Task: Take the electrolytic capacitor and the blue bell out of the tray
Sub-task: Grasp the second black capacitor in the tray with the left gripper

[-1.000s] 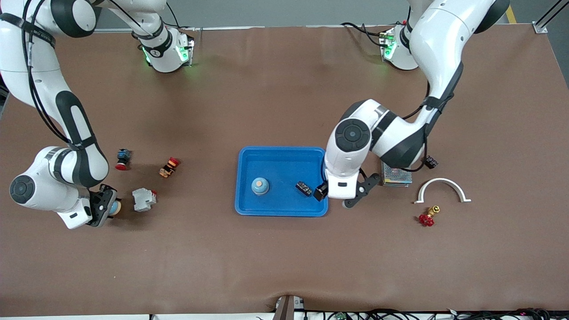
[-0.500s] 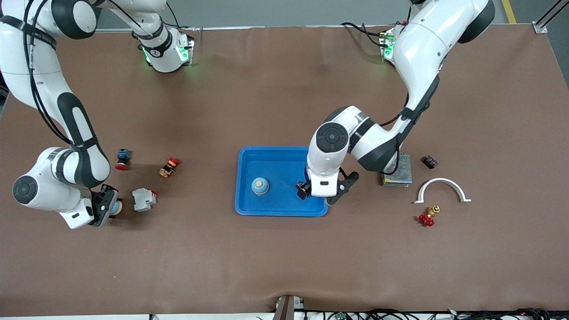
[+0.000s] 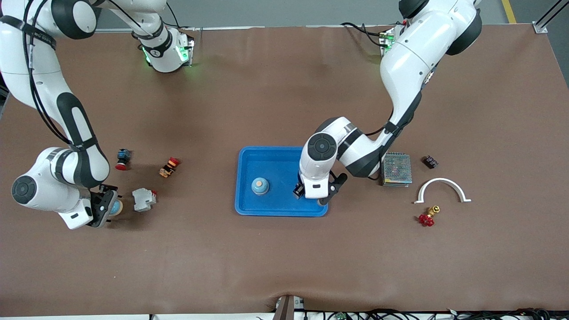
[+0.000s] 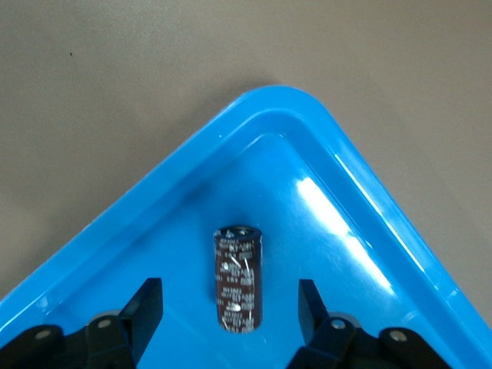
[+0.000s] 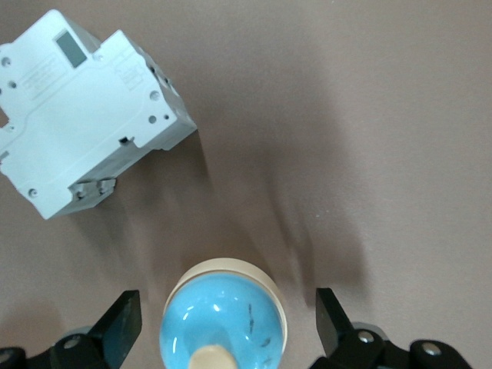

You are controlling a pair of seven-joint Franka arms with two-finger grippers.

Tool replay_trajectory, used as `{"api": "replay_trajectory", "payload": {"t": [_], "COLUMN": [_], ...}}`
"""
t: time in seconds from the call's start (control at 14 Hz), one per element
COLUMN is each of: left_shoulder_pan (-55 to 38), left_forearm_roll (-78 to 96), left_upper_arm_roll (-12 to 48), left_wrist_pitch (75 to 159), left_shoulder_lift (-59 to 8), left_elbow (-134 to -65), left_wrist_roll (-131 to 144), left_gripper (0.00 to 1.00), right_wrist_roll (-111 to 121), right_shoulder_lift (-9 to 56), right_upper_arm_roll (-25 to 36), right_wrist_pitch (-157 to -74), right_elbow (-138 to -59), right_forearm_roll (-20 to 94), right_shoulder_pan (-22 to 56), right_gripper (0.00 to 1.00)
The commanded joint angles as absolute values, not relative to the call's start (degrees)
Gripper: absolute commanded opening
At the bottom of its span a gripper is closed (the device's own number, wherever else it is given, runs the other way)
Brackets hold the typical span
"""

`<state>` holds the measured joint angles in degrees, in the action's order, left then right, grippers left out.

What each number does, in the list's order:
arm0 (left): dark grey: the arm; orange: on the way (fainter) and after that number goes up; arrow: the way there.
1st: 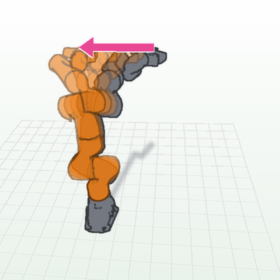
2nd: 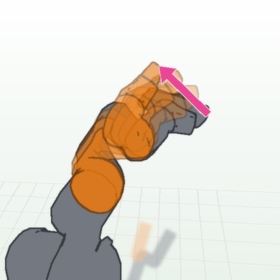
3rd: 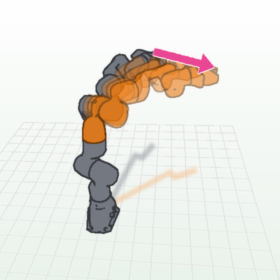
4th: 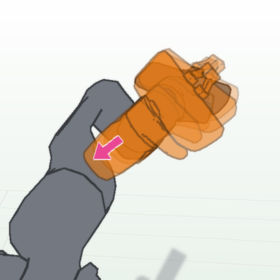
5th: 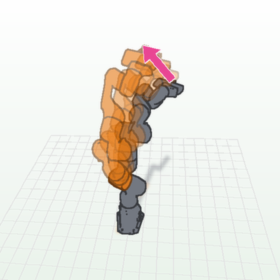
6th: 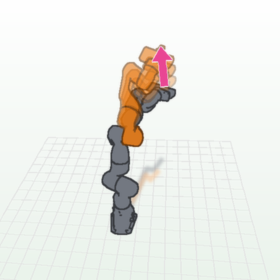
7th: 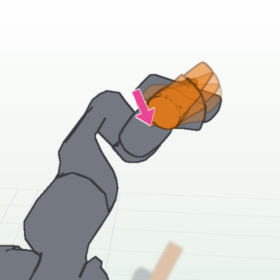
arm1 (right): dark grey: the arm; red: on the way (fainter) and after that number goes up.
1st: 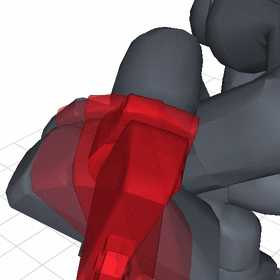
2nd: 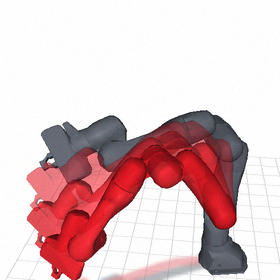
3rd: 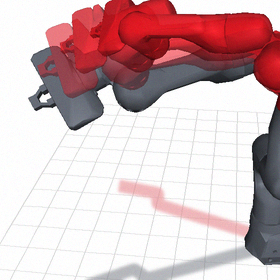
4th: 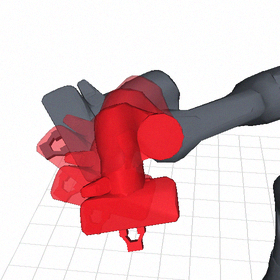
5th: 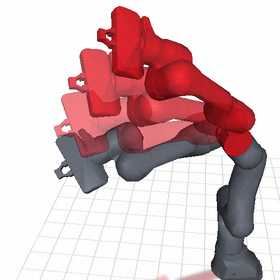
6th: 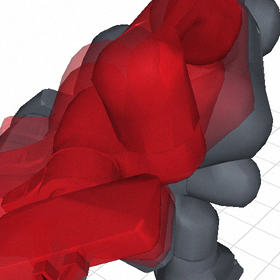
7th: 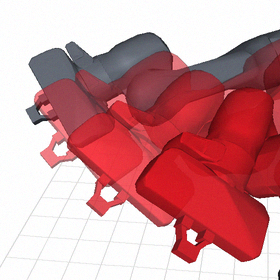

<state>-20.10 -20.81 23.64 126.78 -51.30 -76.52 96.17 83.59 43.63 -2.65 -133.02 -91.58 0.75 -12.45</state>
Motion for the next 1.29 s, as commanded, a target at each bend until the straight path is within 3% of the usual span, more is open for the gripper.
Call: {"api": "replay_trajectory", "payload": {"t": [0.0,0.14,0.5,0.64,0.71,0.79,0.86,1.21], "left_shoulder_pan": [-22.3,-22.2,-22.8,-22.9,-22.9,-22.9,-22.9,-20.0], "left_forearm_roll": [-20.8,-20.7,-20.7,-20.8,-20.8,-20.8,-20.8,-21.4], "left_upper_arm_roll": [21.1,21.0,20.7,20.7,20.6,20.5,20.2,20.3], "left_wrist_pitch": [128.4,131.0,133.3,133.6,133.9,133.9,133.6,129.0], "left_shoulder_lift": [-51.9,-53.4,-55.1,-55.8,-56.1,-55.9,-55.4,-50.5], "left_elbow": [-75.0,-74.7,-74.8,-74.8,-74.8,-74.8,-74.8,-74.9], "left_wrist_roll": [97.4,97.0,97.4,96.9,96.8,96.6,96.4,92.8], "left_gripper": [0.79,0.71,0.66,0.47,0.32,0.11,0.0,0.0], "right_wrist_roll": [83.4,82.5,71.5,64.5,61.4,58.7,55.8,37.7], "right_shoulder_lift": [43.2,42.8,41.2,39.3,38.0,37.2,36.8,33.8], "right_upper_arm_roll": [-3.5,-3.8,-3.8,-3.7,-3.5,-3.6,-3.5,-3.5], "right_wrist_pitch": [-132.3,-131.2,-118.4,-114.3,-113.9,-113.5,-113.2,-108.8], "right_elbow": [-89.2,-88.5,-81.1,-79.8,-79.8,-80.0,-80.0,-80.2], "right_forearm_roll": [0.9,3.5,6.2,5.6,5.5,5.5,5.5,3.3], "right_shoulder_pan": [-12.8,-12.5,-9.0,-6.4,-5.3,-4.3,-2.9,3.9], "right_gripper": [1.0,1.0,1.0,1.0,1.0,1.0,1.0,1.0]}}
